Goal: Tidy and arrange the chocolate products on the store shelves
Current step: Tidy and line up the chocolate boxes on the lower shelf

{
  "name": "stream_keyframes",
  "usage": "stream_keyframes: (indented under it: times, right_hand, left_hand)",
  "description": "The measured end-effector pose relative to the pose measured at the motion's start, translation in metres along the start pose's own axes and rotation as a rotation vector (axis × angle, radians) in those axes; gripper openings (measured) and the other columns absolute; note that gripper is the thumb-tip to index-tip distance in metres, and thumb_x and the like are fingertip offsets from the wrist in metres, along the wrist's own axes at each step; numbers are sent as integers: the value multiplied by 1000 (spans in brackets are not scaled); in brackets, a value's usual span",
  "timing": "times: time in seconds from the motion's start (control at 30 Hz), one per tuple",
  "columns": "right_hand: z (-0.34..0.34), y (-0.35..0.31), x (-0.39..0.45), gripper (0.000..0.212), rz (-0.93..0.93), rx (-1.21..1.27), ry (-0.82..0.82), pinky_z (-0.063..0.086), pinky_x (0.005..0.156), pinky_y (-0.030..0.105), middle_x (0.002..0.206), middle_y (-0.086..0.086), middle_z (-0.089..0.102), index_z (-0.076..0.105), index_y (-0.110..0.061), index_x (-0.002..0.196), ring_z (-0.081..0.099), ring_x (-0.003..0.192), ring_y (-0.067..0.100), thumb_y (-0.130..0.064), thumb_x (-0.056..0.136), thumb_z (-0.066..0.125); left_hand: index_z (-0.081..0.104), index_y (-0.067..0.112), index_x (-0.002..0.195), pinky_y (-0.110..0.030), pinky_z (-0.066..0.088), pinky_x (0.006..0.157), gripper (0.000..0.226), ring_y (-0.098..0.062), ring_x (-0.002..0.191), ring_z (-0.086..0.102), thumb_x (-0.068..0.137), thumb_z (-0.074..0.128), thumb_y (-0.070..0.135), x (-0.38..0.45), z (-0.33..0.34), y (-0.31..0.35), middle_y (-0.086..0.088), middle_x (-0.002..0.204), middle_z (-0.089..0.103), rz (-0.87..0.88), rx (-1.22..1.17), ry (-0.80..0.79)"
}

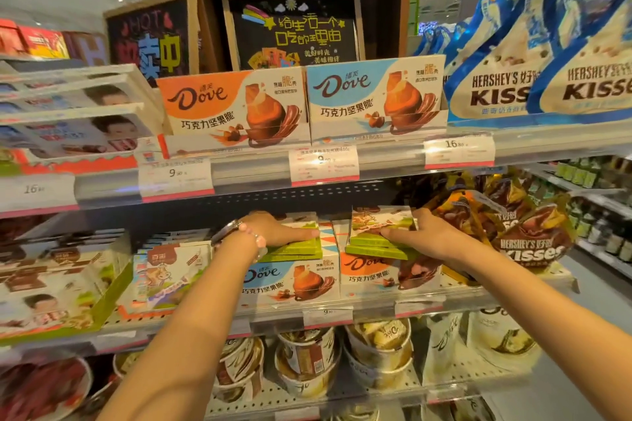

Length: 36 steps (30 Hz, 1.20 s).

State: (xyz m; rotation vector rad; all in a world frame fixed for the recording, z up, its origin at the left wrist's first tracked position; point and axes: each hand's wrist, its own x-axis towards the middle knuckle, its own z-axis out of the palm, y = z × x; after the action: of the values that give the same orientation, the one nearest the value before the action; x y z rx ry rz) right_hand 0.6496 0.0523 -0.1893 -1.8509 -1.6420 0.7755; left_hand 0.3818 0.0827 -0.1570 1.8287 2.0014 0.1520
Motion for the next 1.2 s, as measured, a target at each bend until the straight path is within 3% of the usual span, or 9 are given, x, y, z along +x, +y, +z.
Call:
stream_keyframes:
  times: [0.1, 0.27, 0.37, 0.5, 0.57, 0.7, 0.87, 1.03, 1.2]
  right_hand:
    - [-1, 4, 2, 73, -31, 75, -49, 56, 72, 27, 112, 4, 63, 50, -8, 120, 64, 96, 18, -57, 71, 71]
    - [-6, -2, -6, 25, -58, 307, -172, 48, 44, 15, 82, 5, 72, 65, -18, 99, 62, 50, 6, -35, 82, 70]
    - [-7, -1, -4, 35, -8, 331, -146, 49, 49, 22, 90, 17, 73, 67, -12, 96, 62, 63, 24, -42, 78, 71]
    - [-6, -4, -2, 43, 28, 398, -145, 34, 37, 17, 93, 25, 70, 65, -2, 102, 44, 47, 15, -39, 81, 70]
    - [-5, -5, 1, 36, 49, 438, -162, 34, 36, 17, 76, 18, 70, 61, -3, 101, 42, 40, 11, -34, 85, 67]
    - [-3, -6, 5, 27, 60, 479, -217, 34, 34, 17, 65, 12, 64, 59, -5, 99, 46, 37, 10, -29, 89, 62]
    - [-2, -6, 6, 21, 105, 645, -259, 38, 30, 13, 56, 12, 64, 60, -2, 97, 50, 32, 10, -22, 94, 53]
    - [12, -9, 1, 21, 55, 797, -189, 31, 28, 12, 54, 8, 57, 56, -2, 98, 42, 29, 9, -20, 97, 45]
    - [29, -27, -11, 26, 6, 865, -190, 27, 28, 15, 51, 10, 55, 53, -7, 87, 38, 26, 12, -22, 99, 36]
  left_hand:
    - [42, 9, 136, -41, 43, 99, 105, -28, 117, 52, 59, 63, 76, 0, -3, 2, -11, 133, 53, -12, -60, -47]
    - [37, 9, 138, -44, 41, 102, 112, -28, 118, 52, 53, 70, 73, 0, -6, 3, -11, 134, 52, -56, -145, -77]
    - [33, 8, 141, -45, 39, 104, 118, -29, 122, 48, 49, 72, 72, -2, -5, 3, -11, 138, 47, -65, -180, -40]
    - [28, 10, 144, -46, 40, 104, 128, -29, 125, 46, 44, 74, 75, -7, -7, 2, -10, 143, 42, -87, -207, -21]
    - [31, 12, 142, -45, 41, 102, 131, -29, 123, 48, 37, 74, 77, -14, -7, 5, -9, 141, 45, -88, -224, -33]
    - [53, 30, 114, -43, 48, 93, 119, -27, 108, 57, 13, 61, 92, 46, 10, -36, -3, 118, 59, -153, -287, 99]
    - [53, 20, 84, -27, 53, 69, 42, -12, 78, 62, 65, 81, 44, -10, 1, -7, 0, 86, 64, -32, -602, 157]
    - [56, 10, 106, -45, 52, 89, 39, -25, 91, 67, 81, 70, 36, -5, 15, -26, -10, 100, 69, 14, -864, 180]
    - [61, 10, 108, -42, 50, 90, 24, -22, 90, 67, 88, 61, 23, -20, 13, -51, -7, 95, 71, 65, -965, 203]
